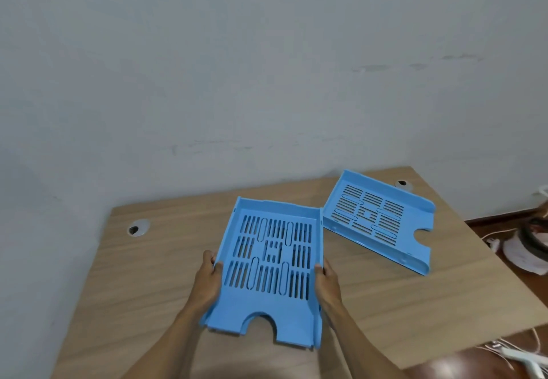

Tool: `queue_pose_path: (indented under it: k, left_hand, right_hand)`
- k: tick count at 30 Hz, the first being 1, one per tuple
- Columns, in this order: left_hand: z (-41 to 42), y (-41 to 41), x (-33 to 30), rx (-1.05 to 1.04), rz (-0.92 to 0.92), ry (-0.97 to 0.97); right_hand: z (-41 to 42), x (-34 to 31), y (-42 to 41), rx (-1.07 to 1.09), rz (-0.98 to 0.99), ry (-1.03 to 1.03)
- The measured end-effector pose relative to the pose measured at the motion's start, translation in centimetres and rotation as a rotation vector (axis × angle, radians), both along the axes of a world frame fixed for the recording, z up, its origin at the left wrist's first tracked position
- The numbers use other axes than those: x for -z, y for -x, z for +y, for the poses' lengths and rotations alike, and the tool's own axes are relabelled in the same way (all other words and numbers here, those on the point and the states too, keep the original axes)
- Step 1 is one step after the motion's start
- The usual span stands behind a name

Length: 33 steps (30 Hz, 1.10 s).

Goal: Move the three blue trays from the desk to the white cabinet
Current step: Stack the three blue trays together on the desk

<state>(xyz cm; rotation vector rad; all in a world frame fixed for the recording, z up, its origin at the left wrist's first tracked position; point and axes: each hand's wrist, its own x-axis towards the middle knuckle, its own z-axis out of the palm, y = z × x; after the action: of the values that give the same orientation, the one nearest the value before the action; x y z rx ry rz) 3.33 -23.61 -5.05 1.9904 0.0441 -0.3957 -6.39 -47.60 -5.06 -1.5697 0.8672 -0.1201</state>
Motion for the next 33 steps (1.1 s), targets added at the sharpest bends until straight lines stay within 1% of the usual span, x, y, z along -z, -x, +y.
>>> queue_pose_path:
  k: [3, 8, 15, 18, 23, 29, 33]
  left_hand:
    - [-0.2, -0.4, 0.1, 0.005, 0.013, 0.011]
    - [-0.5, -1.0, 0.4, 0.008, 0.154, 0.04]
    - [-1.2, -0.3, -0.1, -0.108, 0.258, 0.165]
    - [-1.5, 0.1, -0.4, -0.149, 0.27, 0.204]
    - [-3.0, 1.5, -0.4, -0.198, 0.238, 0.178]
    - [-3.5, 2.2, -0.6, -0.191, 0.262, 0.163]
    - [-3.0, 2.1, -0.4, -0.146, 0.282, 0.136]
  right_hand:
    - [-0.3, 0.2, -0.5, 0.017, 0.007, -0.012]
    - [-1.1, 0.5, -1.4, -0.009, 0.004, -0.009]
    - [-3.1, 0.1, -2.7, -0.129, 0.018, -0.035]
    - [-3.3, 0.5, -2.0, -0.192, 0.033, -0.016]
    - [-3.7, 1.1, -1.0, -0.182, 0.044, 0.045]
    - [-4.3, 0.5, -0.7, -0.205, 0.117, 0.07]
    - [-4.2, 0.5, -0.8, -0.214, 0.15, 0.092]
